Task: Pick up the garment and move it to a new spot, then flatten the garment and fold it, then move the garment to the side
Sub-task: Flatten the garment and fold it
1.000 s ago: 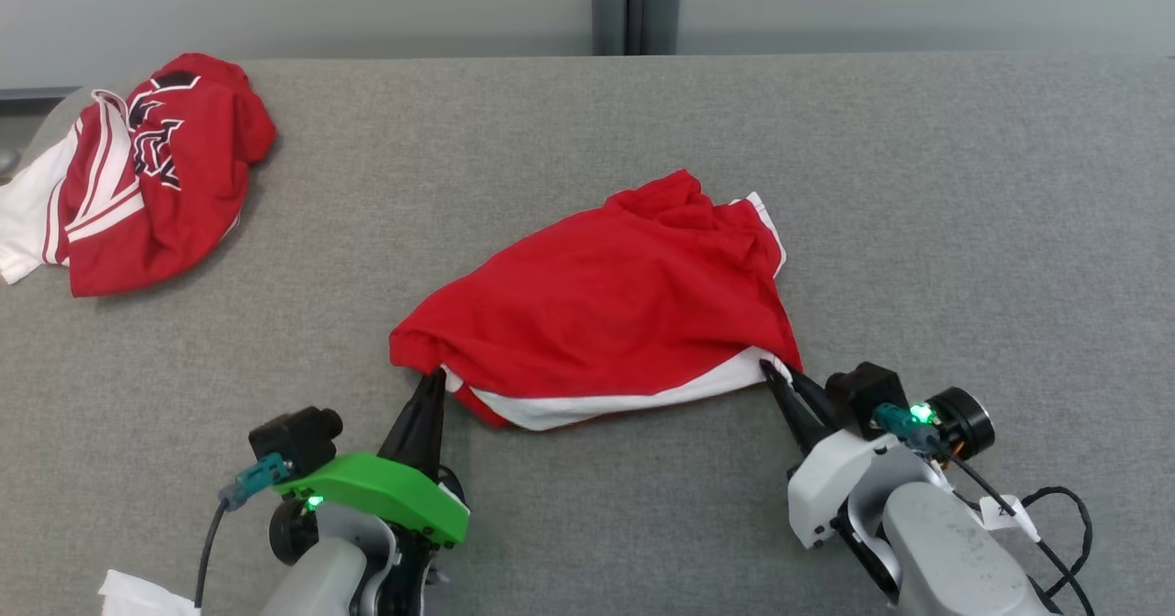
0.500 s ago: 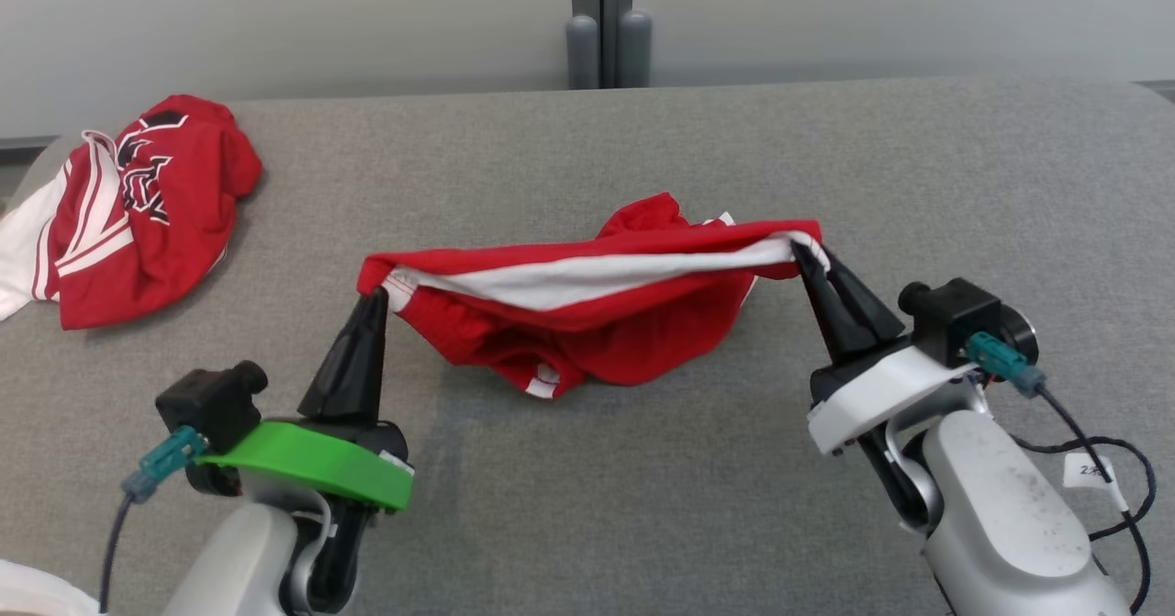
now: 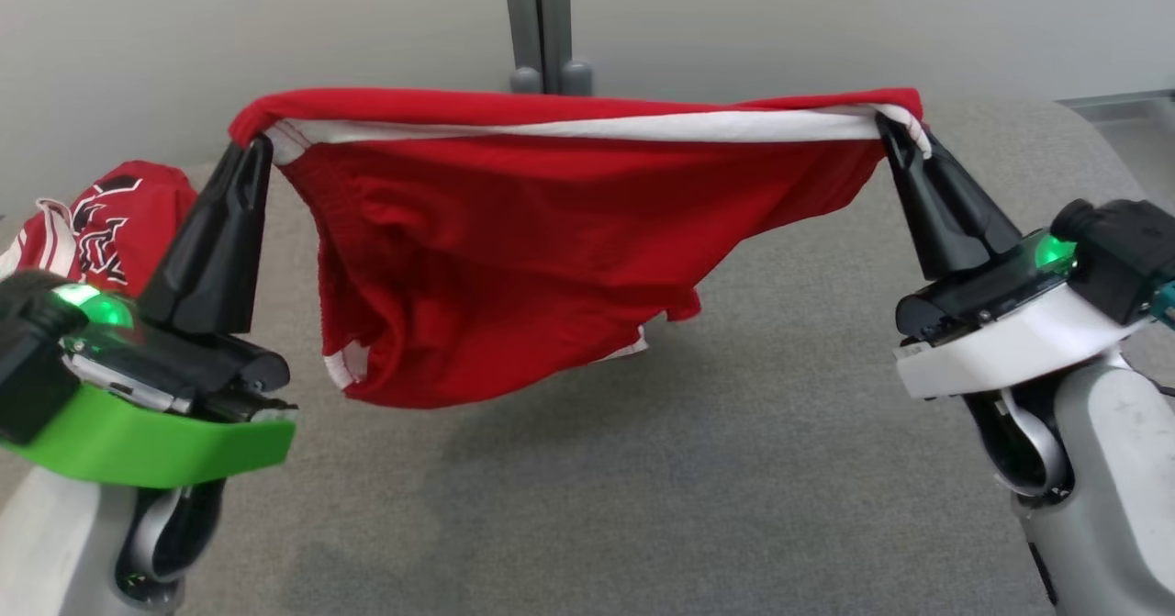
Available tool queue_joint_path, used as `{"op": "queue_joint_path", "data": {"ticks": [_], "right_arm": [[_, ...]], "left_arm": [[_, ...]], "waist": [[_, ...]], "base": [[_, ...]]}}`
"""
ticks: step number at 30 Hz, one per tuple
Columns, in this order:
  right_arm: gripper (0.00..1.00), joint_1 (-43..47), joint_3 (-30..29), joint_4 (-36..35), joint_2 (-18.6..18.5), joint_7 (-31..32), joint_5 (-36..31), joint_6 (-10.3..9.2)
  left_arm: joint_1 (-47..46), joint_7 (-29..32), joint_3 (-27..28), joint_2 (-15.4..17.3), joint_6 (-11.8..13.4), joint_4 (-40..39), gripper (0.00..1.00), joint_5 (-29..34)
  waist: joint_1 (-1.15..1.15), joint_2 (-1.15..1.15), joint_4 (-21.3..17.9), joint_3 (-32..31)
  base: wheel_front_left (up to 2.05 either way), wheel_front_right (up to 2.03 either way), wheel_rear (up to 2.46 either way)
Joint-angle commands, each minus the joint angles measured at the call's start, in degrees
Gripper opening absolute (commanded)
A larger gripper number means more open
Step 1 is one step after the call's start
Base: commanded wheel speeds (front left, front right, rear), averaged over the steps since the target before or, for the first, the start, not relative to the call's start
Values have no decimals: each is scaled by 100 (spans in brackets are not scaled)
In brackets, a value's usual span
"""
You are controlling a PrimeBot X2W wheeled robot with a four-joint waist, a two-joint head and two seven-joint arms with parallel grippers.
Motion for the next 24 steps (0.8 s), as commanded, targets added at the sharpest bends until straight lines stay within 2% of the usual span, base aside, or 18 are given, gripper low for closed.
{"op": "queue_joint_path", "data": {"ticks": [1,5,10,16,24], "right_arm": [[0,113,-70,-215,-37,155,57,-7],[0,130,-242,-735,-5,607,249,-7],[0,-220,-271,-734,33,923,284,-7],[0,-1500,-142,134,26,904,222,-7],[0,-3504,-304,1781,374,93,-237,-7]], "left_arm": [[-117,74,55,84,37,-152,0,-11],[-329,393,110,271,49,-423,0,-95],[-867,667,2,307,31,-268,0,-160],[-2122,806,-262,137,11,352,0,-193],[-4074,418,-681,-89,10,1633,0,-156]], "waist": [[0,0,-128,-42],[0,0,-206,98],[0,0,-270,520],[0,0,-337,1212],[0,0,-424,1971]], "base": [[0,0,0],[0,0,0],[0,0,0],[0,0,0],[0,0,0]]}}
